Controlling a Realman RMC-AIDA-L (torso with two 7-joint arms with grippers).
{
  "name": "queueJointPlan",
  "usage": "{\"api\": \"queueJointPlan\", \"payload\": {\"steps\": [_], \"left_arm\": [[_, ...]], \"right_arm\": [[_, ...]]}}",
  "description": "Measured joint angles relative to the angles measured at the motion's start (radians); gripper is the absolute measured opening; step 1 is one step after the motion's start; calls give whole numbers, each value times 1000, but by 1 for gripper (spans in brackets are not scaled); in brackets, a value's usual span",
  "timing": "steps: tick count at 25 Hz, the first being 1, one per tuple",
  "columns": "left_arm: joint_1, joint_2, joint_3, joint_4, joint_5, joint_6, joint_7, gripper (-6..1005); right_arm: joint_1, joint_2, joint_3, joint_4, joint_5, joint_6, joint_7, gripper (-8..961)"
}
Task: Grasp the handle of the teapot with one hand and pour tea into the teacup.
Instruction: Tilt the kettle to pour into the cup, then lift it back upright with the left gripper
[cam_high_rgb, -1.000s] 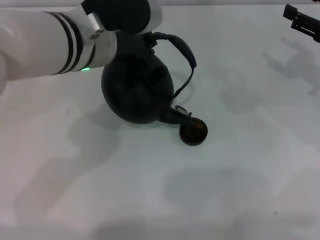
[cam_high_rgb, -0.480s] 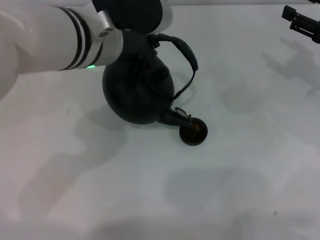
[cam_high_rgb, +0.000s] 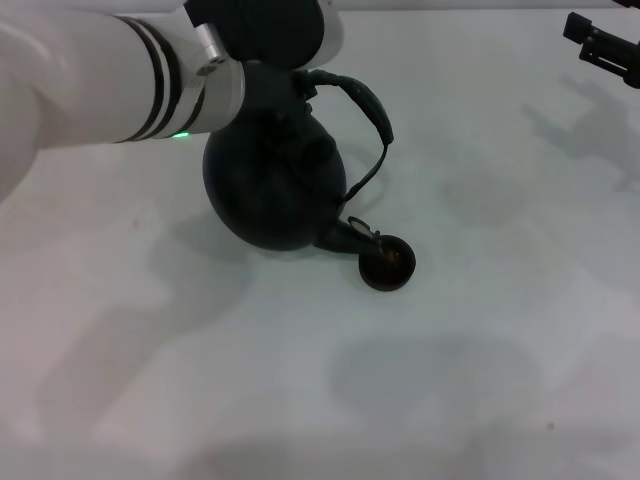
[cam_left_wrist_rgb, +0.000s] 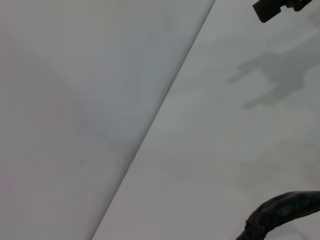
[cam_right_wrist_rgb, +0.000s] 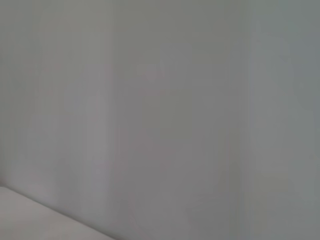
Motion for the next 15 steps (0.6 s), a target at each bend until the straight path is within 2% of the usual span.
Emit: {"api": "queueJointPlan", "payload": {"steps": [15], "left_arm": [[-17,-1,3,-14,0,13,-3,126]], "right_arm": [[0,0,-1,0,-3,0,2,786]]}}
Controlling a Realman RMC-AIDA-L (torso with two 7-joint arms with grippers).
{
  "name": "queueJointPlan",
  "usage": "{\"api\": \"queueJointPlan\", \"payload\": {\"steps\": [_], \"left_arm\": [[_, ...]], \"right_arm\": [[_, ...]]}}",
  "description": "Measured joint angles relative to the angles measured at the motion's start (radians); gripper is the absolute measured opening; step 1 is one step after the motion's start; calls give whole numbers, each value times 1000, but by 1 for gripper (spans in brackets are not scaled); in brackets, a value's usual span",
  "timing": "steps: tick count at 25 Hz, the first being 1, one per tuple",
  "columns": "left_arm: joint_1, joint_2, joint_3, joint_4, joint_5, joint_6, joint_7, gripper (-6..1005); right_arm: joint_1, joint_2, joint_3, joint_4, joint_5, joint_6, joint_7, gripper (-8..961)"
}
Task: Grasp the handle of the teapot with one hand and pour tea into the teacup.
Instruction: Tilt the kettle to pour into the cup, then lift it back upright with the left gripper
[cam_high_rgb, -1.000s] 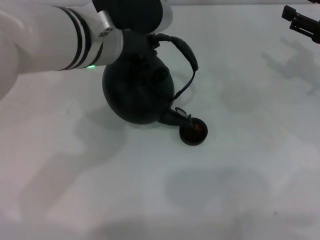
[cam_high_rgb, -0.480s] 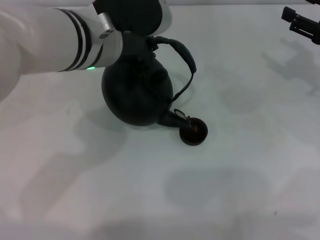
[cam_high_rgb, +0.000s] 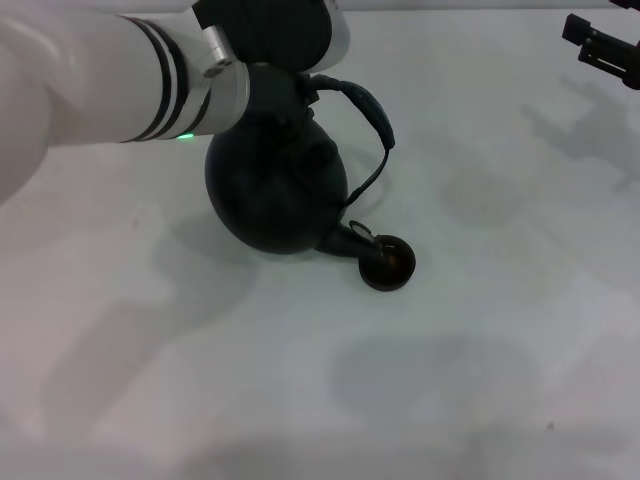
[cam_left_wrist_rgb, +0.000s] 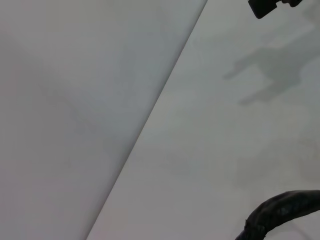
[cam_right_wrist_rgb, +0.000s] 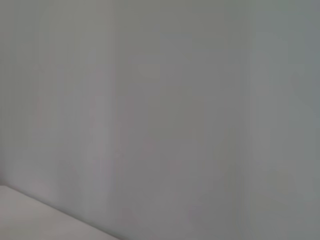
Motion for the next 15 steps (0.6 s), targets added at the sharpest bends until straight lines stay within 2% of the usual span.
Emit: {"api": "queueJointPlan", "payload": {"steps": [13,15], "left_arm": [[10,0,-41,9,-4,-8,-52,126],[25,0,-90,13,-68,-27,-75,126]], "right_arm": [[0,0,-1,0,0,-15,0,786],[0,0,-3,0,0,-19,0,786]]}}
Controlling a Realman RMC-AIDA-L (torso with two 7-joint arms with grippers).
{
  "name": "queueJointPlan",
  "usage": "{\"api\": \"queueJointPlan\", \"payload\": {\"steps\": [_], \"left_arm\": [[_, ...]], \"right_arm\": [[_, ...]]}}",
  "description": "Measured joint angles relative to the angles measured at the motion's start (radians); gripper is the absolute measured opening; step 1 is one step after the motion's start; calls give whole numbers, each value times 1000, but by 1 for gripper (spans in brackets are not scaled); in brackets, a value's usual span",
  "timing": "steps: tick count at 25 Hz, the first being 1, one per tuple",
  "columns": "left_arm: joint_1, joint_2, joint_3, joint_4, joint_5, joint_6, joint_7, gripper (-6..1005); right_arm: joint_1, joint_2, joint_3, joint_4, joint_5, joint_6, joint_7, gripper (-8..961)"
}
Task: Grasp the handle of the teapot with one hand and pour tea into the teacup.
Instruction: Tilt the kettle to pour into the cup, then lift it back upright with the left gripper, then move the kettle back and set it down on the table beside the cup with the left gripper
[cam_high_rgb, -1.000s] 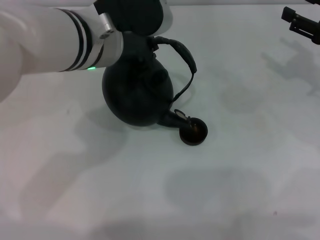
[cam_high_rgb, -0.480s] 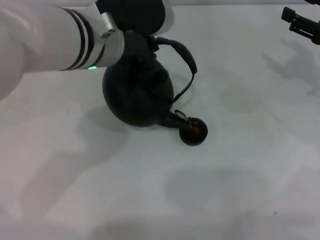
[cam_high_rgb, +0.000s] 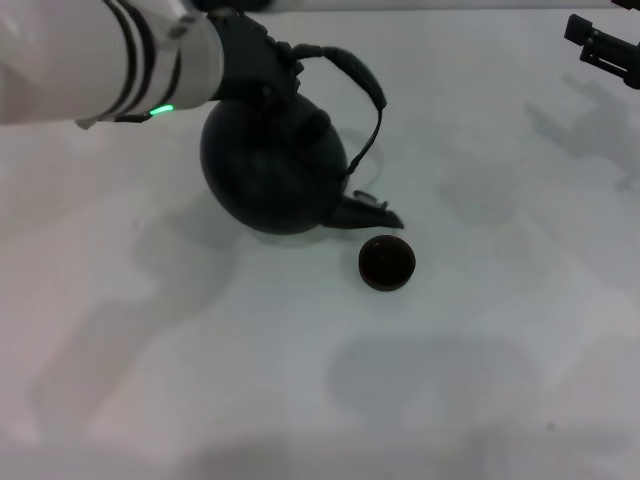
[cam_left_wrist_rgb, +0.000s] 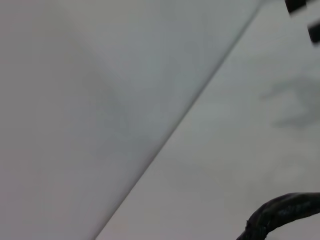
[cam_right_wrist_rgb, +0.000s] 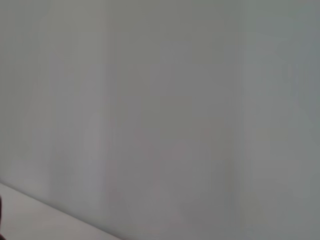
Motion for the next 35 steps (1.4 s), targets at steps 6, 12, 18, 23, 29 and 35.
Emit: {"api": "queueJointPlan", "payload": {"steps": [6,12,18,23,29,35], "left_arm": [[36,2,-56,6,-117,-22,17,125],[116,3,-134,7,-291,-49,105,125],[241,3,-210,-22,-511,-126,335,127],[294,1,-224,-102,-635,-176,542,126],[315,3,-290,-250,-855,-201,773,126],[329,4,-374,-423,-1144,-157,1091,127]], "right_arm": [[4,0,2,-2,-1,-5,0,786],[12,0,2,-2,-3,-21,2,785],[12,0,2,-1,-3,-24,2,785],[12,0,-1,0,-3,-22,7,785],[2,0,-7,1,-3,-20,11,785],[-4,0,-8,10,-3,-19,20,785]]}}
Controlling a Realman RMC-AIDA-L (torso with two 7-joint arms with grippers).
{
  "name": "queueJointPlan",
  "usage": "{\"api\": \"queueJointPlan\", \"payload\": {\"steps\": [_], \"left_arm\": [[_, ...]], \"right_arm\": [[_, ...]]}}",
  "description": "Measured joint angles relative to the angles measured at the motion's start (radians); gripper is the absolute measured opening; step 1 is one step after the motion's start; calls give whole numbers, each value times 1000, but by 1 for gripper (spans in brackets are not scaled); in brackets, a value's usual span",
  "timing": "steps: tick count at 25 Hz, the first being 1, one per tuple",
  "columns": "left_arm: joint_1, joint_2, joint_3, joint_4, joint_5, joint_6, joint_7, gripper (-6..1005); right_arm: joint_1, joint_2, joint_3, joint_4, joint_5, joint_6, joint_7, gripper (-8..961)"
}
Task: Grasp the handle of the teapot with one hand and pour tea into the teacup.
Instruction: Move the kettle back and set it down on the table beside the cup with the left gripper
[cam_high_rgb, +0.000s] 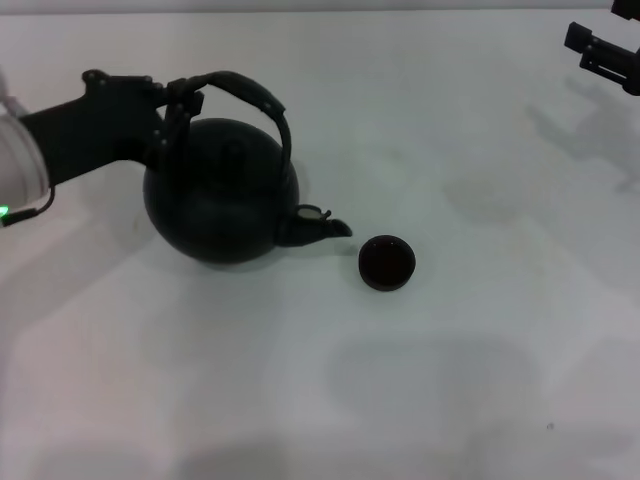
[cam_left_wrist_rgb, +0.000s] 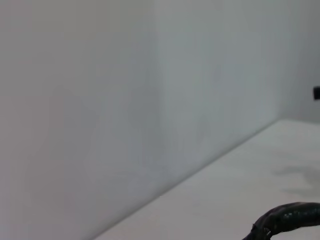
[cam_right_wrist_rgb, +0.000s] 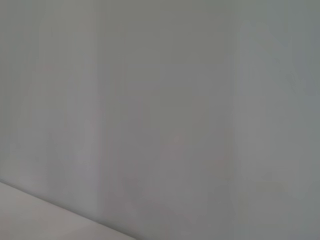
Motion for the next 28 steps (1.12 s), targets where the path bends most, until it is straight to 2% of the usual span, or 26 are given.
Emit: {"api": "queueJointPlan", "payload": {"steps": [5,11,22,28], "left_arm": [[0,1,-86,-148,-217,104,208,127],[-12,1,-156,-282,-313,183,329,126],[-81,1,-239,-503,-354,253,427,124],[-86,0,-257,-523,-354,248,437,124]], "right_arm": [[-1,0,-1,1,-2,4,15,785],[1,0,-1,1,-19,6,39,785],[3,0,-12,12,-25,7,49,785],[3,0,-15,13,-25,7,51,784]]}}
